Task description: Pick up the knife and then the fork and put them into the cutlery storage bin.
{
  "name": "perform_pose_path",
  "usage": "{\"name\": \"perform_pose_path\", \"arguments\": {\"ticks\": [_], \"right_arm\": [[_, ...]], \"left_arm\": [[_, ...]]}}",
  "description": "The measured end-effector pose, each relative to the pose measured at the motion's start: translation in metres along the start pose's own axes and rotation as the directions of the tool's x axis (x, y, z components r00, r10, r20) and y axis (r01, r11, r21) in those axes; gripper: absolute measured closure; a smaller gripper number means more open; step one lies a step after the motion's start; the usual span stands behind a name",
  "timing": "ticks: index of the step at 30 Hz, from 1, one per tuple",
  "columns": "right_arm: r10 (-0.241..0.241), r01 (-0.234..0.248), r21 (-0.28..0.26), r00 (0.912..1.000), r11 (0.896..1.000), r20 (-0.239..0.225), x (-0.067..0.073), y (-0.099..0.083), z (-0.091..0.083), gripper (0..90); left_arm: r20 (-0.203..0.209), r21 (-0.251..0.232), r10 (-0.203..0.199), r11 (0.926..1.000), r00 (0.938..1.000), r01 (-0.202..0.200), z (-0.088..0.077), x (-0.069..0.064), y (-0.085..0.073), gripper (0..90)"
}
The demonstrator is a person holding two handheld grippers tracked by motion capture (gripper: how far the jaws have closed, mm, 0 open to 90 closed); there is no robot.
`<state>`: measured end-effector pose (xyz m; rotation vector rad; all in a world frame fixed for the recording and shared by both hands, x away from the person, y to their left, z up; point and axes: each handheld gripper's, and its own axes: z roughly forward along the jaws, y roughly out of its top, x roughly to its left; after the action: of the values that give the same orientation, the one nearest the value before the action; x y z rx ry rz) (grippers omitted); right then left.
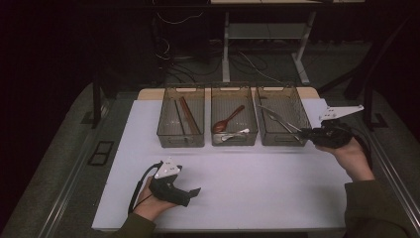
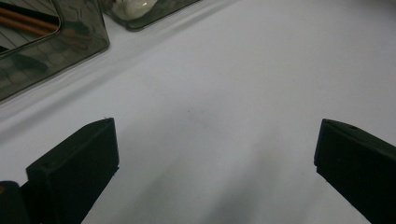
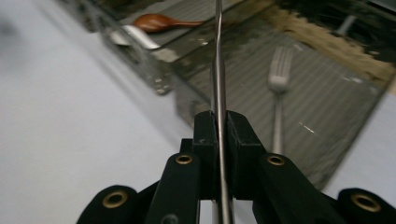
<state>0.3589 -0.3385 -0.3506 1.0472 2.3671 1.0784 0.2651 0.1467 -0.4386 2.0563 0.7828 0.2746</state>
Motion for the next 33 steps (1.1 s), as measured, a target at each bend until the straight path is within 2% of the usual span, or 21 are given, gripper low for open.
{"name": "perform_pose_path", "arguments": {"ticks": [3, 9, 15, 21, 28, 31, 33], "right_arm": [[0.032, -0.033, 0.007, 0.9983, 0.999, 0.049, -0.01, 0.005, 0.005, 82.9], [0.061, -0.072, 0.087, 0.9905, 0.994, 0.123, -0.024, 0.017, 0.029, 82.9], [0.08, -0.099, 0.147, 0.9875, 0.984, 0.136, -0.03, 0.029, 0.058, 82.9], [0.091, -0.12, 0.203, 0.9851, 0.972, 0.146, -0.035, 0.032, 0.083, 82.8], [0.104, -0.133, 0.208, 0.9841, 0.969, 0.144, -0.036, 0.028, 0.092, 81.0], [0.143, -0.161, 0.145, 0.9819, 0.976, 0.124, -0.039, 0.029, 0.086, 75.0], [0.153, -0.166, 0.121, 0.9815, 0.979, 0.115, -0.04, 0.03, 0.082, 70.5]], "left_arm": [[0.0, -0.001, 0.002, 1.0, 1.0, -0.002, 0.0, 0.0, 0.0, 0.0], [0.013, 0.003, 0.006, 1.0, 0.9999, -0.006, 0.001, -0.001, 0.0, 0.0], [0.022, 0.006, 0.011, 0.9999, 0.9997, -0.011, 0.002, -0.002, -0.001, 0.0], [0.029, 0.005, 0.01, 0.9999, 0.9995, -0.01, 0.002, -0.002, -0.001, 0.0], [0.036, 0.008, 0.018, 0.9998, 0.9992, -0.018, 0.002, -0.002, -0.001, 0.0], [0.037, 0.01, 0.022, 0.9997, 0.9991, -0.022, 0.003, -0.003, -0.002, 0.0], [0.038, 0.01, 0.023, 0.9997, 0.999, -0.023, 0.003, -0.003, -0.002, 0.0]]}}
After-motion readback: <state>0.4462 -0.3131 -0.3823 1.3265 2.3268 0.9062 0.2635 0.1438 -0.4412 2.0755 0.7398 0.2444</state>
